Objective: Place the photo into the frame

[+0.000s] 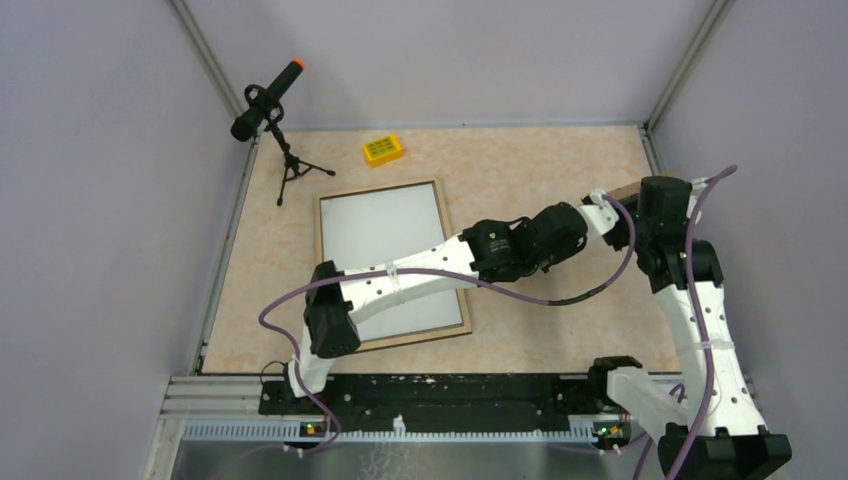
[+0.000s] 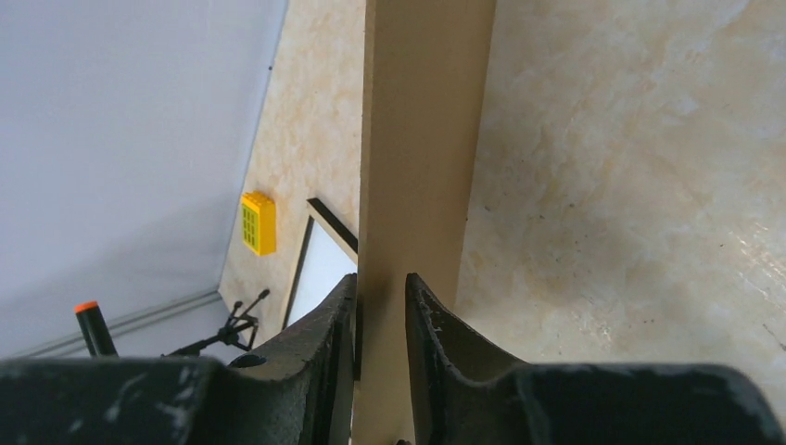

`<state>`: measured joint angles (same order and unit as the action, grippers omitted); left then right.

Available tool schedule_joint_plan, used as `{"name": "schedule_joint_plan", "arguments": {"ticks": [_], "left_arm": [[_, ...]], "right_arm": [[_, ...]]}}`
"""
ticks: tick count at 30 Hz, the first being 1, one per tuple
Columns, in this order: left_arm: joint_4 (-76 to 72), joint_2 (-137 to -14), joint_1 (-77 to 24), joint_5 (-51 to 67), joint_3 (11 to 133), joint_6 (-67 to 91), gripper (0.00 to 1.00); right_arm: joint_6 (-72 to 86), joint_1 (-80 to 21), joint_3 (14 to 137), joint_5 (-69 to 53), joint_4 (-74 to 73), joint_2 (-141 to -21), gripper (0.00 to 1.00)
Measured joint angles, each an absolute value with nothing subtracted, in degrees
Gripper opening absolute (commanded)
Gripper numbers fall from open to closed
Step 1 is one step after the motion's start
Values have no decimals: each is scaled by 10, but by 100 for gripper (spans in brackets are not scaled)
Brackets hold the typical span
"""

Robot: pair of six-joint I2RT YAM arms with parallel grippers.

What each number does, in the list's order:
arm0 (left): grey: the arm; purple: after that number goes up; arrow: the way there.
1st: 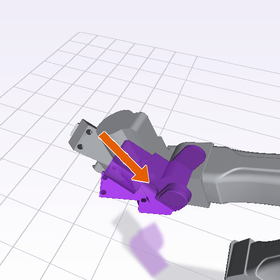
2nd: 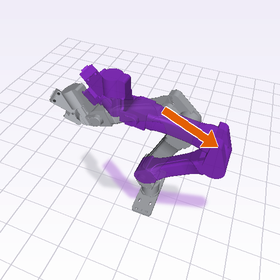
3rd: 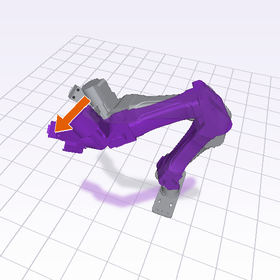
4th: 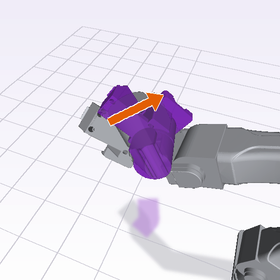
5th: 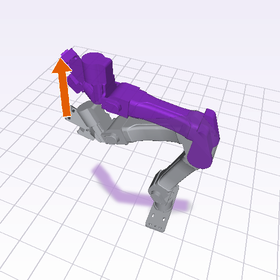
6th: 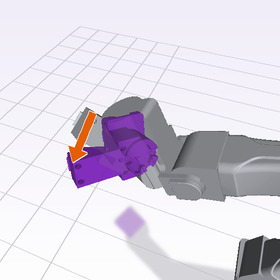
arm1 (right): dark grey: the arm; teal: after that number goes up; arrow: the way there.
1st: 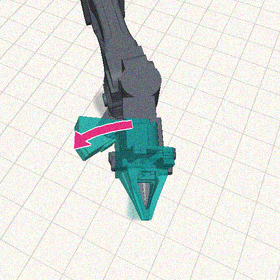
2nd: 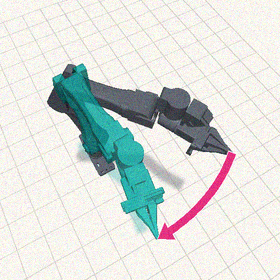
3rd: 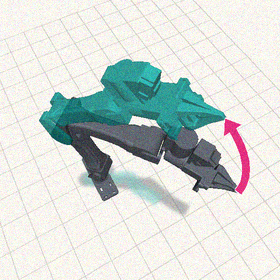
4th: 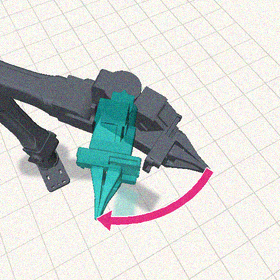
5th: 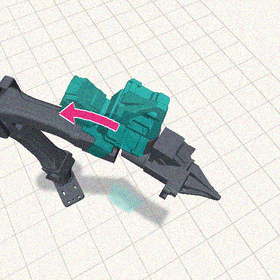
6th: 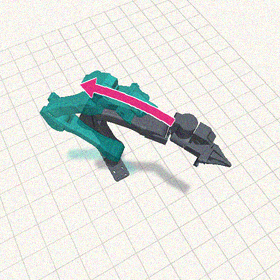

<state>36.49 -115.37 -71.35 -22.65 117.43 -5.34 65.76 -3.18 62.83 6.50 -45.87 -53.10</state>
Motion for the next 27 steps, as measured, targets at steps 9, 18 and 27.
{"name": "schedule_joint_plan", "arguments": {"ticks": [9,18,27], "left_arm": [[332,-1123,-714,-190,1121,-28,0],[312,-1119,-716,-136,1102,11,63],[309,-1030,-716,-15,1054,65,90]], "right_arm": [[696,-37,596,80,-455,-510,30],[706,-37,575,93,-469,-512,10],[675,-37,573,126,-493,-507,0]]}}
